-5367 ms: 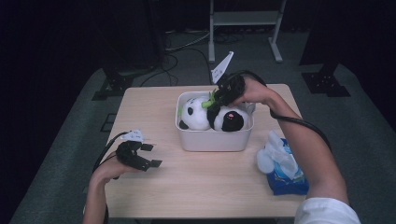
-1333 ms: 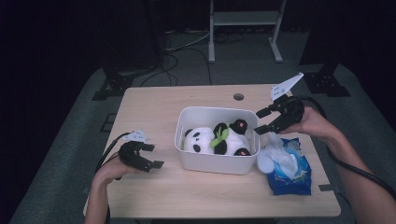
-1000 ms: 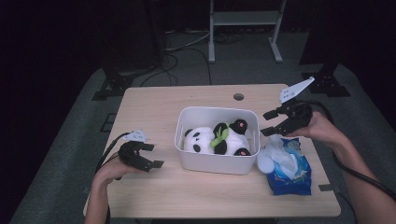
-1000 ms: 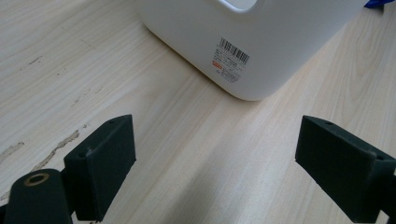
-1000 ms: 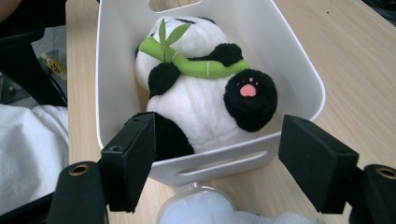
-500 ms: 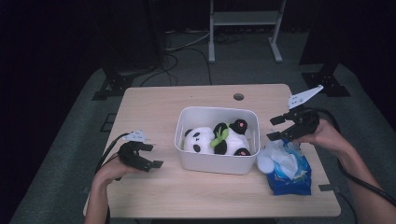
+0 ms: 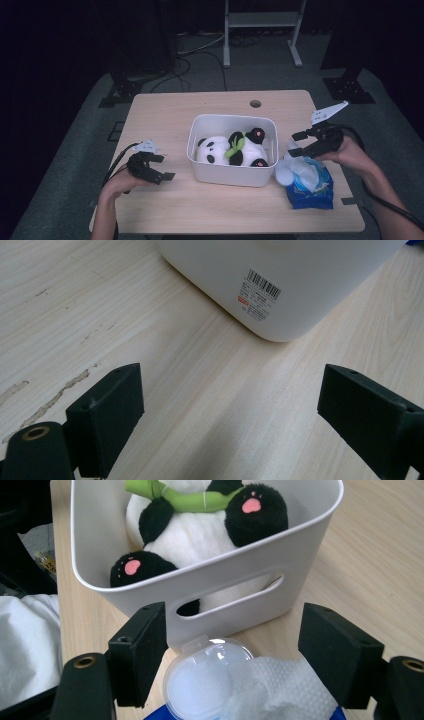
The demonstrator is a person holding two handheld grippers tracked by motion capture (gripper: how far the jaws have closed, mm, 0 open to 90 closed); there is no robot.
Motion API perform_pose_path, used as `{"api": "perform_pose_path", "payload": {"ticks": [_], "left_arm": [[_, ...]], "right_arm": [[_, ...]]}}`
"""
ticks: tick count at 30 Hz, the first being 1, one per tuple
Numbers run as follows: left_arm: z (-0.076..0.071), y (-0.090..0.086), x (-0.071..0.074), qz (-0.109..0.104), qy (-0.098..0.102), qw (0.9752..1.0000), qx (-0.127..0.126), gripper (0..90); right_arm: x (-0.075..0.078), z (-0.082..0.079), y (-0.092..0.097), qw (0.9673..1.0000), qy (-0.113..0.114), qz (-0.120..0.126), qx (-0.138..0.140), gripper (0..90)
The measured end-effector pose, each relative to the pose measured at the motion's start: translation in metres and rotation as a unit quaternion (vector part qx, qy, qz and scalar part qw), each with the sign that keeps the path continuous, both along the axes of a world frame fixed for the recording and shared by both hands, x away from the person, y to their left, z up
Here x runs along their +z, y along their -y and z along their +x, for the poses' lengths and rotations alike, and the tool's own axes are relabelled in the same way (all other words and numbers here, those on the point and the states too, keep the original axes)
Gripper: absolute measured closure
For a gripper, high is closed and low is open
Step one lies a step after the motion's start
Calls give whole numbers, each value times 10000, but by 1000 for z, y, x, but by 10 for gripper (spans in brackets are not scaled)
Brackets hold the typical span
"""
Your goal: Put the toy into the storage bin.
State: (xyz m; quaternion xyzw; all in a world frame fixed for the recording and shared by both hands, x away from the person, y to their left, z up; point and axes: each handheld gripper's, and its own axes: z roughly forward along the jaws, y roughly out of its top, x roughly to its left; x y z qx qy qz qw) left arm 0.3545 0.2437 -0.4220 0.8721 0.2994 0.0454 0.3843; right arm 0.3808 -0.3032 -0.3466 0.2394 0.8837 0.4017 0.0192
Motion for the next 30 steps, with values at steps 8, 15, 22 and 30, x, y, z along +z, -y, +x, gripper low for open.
{"api": "perform_pose_path", "payload": {"ticks": [8,15,22,30], "left_arm": [[0,0,-1,10,-22,10000,12,100],[0,0,-2,25,-46,10000,7,100],[-1,0,-3,25,-76,10000,15,100],[-1,1,-3,23,-68,10000,2,100]], "right_arm": [[-14,-5,6,9999,-35,98,-122,262],[-26,-10,12,9996,-82,190,-210,262],[-33,-16,15,9992,-59,240,-300,262],[-40,-23,23,9985,-45,363,-402,262]]}}
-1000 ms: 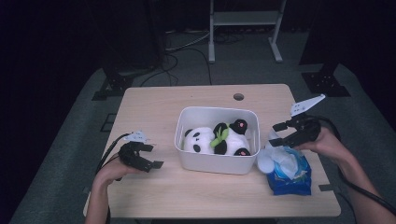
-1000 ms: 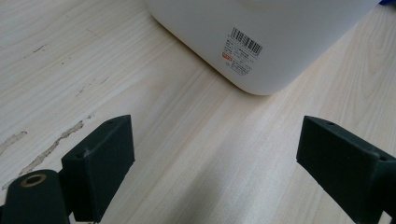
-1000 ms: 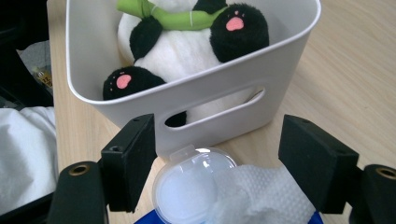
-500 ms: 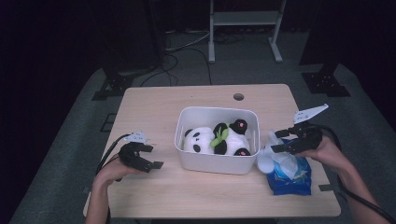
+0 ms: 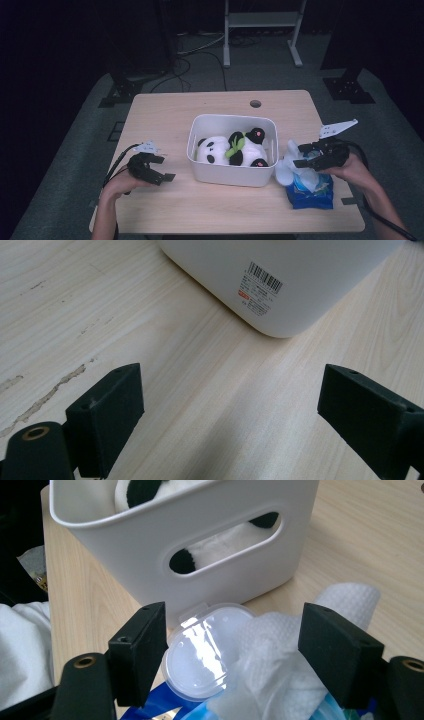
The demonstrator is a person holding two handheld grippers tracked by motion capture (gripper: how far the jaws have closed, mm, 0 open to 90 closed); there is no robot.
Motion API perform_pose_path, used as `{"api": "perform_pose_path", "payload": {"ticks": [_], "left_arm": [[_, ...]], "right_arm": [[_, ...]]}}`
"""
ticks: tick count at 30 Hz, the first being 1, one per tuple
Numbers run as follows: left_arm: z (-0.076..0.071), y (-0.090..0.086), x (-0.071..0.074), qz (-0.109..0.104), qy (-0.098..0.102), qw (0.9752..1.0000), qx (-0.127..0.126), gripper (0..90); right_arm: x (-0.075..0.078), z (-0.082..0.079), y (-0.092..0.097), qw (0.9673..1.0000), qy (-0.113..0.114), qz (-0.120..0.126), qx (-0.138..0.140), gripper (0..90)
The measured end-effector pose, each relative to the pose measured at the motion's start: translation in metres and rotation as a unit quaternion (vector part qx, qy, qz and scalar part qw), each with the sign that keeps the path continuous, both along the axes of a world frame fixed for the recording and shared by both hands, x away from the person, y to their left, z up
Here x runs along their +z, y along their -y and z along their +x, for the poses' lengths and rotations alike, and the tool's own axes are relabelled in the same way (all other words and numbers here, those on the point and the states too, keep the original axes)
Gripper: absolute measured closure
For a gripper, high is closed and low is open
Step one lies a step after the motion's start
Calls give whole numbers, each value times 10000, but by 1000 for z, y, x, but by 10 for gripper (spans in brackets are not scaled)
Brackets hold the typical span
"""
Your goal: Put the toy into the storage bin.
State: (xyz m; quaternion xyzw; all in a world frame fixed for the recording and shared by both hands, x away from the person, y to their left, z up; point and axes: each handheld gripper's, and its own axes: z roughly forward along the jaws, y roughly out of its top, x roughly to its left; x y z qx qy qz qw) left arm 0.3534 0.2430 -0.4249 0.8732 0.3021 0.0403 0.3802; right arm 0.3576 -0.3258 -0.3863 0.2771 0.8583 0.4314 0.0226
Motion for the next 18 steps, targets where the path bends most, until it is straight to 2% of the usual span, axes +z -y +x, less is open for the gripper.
{"api": "perform_pose_path", "payload": {"ticks": [18], "left_arm": [[0,1,0,-6,1,10000,-42,100]], "right_arm": [[-16,-20,1,9999,54,44,-89,262]]}}
